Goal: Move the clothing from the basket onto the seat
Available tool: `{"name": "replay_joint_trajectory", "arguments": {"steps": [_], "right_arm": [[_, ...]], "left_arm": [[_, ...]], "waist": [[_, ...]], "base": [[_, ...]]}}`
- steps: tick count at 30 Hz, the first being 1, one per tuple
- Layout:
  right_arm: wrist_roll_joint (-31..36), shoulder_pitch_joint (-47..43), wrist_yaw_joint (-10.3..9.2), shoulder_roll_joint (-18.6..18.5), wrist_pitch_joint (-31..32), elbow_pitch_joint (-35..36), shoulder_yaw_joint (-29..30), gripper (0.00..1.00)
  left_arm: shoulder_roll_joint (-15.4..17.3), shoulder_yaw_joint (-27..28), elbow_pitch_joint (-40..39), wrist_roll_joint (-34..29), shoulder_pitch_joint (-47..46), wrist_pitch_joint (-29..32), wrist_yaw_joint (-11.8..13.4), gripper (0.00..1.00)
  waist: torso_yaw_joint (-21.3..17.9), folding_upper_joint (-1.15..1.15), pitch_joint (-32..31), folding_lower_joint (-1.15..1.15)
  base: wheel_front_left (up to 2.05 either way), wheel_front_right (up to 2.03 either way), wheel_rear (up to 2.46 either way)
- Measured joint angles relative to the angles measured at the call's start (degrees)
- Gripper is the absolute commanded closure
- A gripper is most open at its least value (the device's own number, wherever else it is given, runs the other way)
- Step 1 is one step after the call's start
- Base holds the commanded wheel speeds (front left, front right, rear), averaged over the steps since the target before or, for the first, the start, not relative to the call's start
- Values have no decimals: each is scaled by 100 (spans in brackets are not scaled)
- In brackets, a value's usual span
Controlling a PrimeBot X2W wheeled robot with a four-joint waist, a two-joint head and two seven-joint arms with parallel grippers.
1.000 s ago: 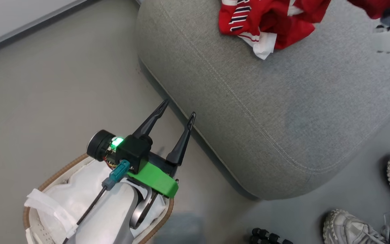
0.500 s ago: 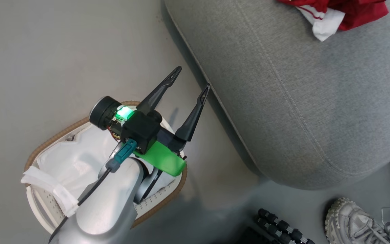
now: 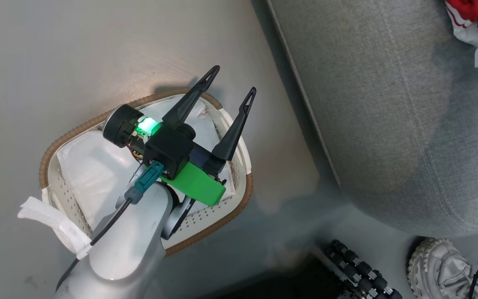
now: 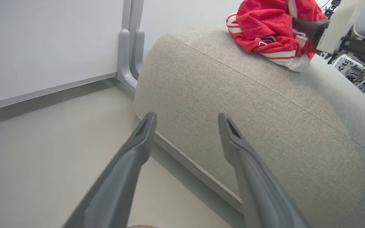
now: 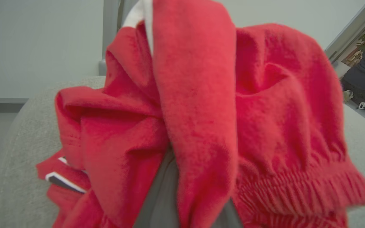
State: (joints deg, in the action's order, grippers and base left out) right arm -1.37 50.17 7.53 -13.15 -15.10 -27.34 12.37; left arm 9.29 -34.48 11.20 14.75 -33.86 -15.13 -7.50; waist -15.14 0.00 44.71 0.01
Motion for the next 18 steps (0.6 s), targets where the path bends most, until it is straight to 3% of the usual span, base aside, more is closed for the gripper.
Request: {"name": "replay_joint_trajectory", "arguments": {"steps": [8, 9, 10, 11, 18], "right_arm": [[37, -87, 0, 126, -5, -108, 194, 100], [38, -121, 0, 158, -5, -74, 214, 64], [52, -188, 0, 208, -4, -10, 241, 47], [58, -265, 0, 259, -5, 54, 265, 0], [60, -742, 0, 388, -4, 285, 347, 0]], "left_arm": [[-2, 110, 41, 1, -11, 1, 0, 0], [-4, 125, 48, 3, -11, 1, 0, 0], [-8, 137, 56, 4, -10, 0, 0, 0], [-10, 153, 62, 12, -5, 1, 0, 0], [-88, 396, 144, 62, 225, 0, 0, 0]], "waist": [[66, 0, 2, 0], [59, 0, -26, 0], [50, 0, -68, 0], [42, 0, -113, 0], [1, 0, -538, 0]], "base": [[0, 0, 0], [0, 0, 0], [0, 0, 0], [0, 0, 0], [0, 0, 0]]}}
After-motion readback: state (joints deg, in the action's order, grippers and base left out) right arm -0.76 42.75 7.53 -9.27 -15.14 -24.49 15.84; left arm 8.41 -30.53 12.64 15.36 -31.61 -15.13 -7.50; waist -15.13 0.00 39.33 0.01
